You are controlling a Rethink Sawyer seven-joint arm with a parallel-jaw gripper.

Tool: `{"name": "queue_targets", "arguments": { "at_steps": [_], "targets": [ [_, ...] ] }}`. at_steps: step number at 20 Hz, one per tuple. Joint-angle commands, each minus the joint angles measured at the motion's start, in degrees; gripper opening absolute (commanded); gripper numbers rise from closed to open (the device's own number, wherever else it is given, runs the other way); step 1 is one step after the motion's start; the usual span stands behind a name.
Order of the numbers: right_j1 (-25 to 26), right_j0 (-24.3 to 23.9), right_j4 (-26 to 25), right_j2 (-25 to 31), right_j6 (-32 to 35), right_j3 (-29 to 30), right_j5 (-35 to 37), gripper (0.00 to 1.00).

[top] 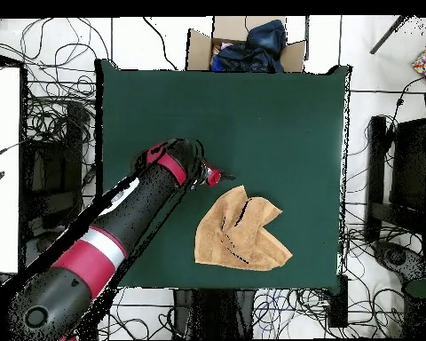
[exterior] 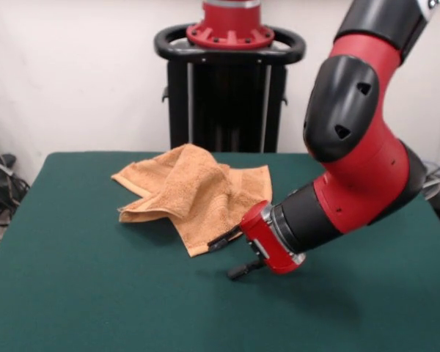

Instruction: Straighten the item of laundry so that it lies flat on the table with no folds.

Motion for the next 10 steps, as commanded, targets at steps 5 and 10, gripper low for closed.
{"name": "queue_targets", "arguments": {
  "at_steps": [5,10],
  "targets": [
    [4.94,-1.82,5.37,9.64,15.77,1.77,3.23,1.00],
    [1.60,-1.63,5.26,11.21,13.97,6.02,3.69,1.00]
  ]
}}
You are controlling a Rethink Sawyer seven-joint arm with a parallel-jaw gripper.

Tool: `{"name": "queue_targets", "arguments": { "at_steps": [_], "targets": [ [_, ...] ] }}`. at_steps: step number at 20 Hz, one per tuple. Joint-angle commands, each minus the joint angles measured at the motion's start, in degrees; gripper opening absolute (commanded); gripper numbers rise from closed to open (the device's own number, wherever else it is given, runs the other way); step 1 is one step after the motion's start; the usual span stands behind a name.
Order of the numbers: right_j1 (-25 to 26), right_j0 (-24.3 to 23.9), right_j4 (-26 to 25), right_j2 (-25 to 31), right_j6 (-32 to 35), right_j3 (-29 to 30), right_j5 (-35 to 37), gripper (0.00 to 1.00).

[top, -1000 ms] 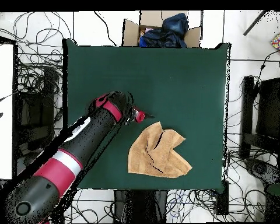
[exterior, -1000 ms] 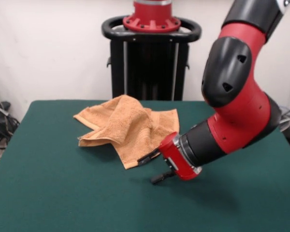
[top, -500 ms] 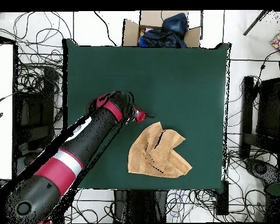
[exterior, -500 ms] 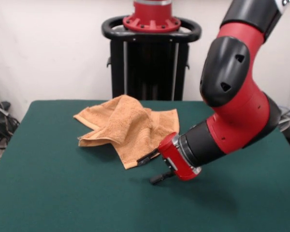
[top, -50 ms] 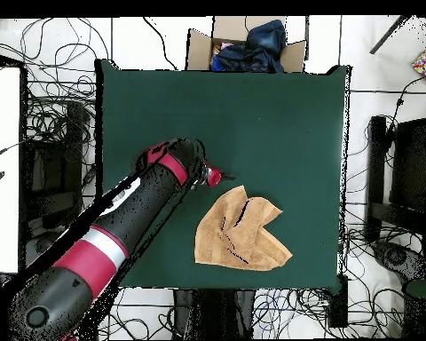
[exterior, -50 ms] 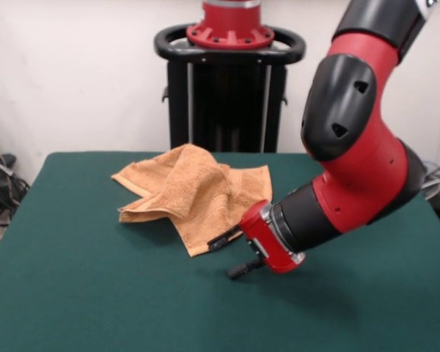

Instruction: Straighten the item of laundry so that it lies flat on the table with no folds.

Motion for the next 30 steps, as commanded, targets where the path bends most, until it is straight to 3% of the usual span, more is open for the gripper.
{"name": "queue_targets", "arguments": {
  "at_steps": [1,6,17,30],
  "targets": [
    [1.45,-1.48,4.84,11.21,13.87,6.32,3.34,1.00],
    [-1.60,-2.30,5.39,13.64,12.13,10.57,3.56,1.00],
    [-6.22,-1.73,3.59,12.80,10.08,15.52,3.24,1.00],
    [-2.30,-3.32,4.70,15.60,11.90,13.58,-3.73,1.00]
  ]
}}
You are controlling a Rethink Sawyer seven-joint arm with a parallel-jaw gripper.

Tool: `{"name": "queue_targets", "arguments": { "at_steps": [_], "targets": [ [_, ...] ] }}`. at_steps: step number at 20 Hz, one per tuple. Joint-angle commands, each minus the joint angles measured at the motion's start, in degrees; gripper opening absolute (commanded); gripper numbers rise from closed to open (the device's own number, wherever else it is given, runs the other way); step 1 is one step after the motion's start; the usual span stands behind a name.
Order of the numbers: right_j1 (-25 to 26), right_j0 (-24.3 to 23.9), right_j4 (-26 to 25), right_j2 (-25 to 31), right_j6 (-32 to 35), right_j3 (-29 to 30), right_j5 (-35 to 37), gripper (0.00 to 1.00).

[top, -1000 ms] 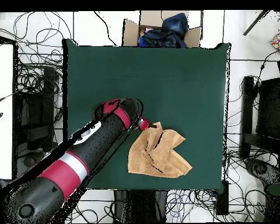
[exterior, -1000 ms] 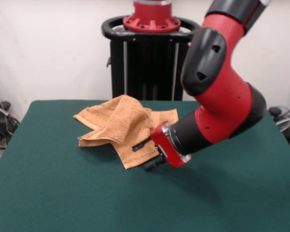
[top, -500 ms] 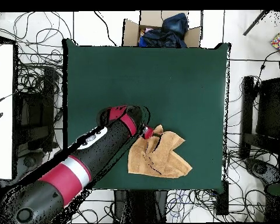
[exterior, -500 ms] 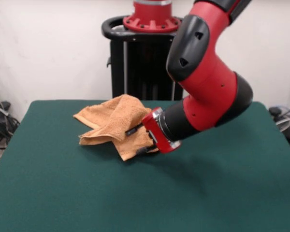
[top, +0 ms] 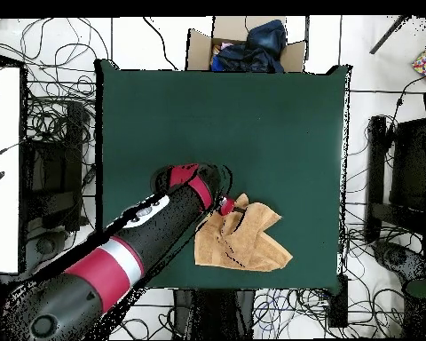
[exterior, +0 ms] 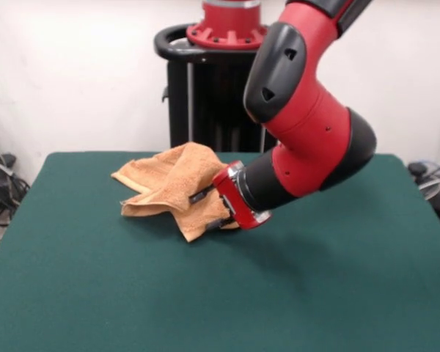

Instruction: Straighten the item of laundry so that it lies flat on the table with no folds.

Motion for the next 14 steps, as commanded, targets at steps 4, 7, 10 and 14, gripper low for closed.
{"name": "queue_targets", "arguments": {
  "at_steps": [4,7,10,14],
  "targets": [
    [3.91,-1.39,4.44,11.15,13.29,0.18,-6.27,1.00],
    [4.06,-1.46,4.93,11.73,14.15,0.29,-10.58,1.00],
    [4.18,-1.88,5.49,12.94,14.70,0.86,-15.66,1.00],
    [2.85,-2.82,6.15,15.60,15.03,3.10,-23.85,1.00]
  ]
}}
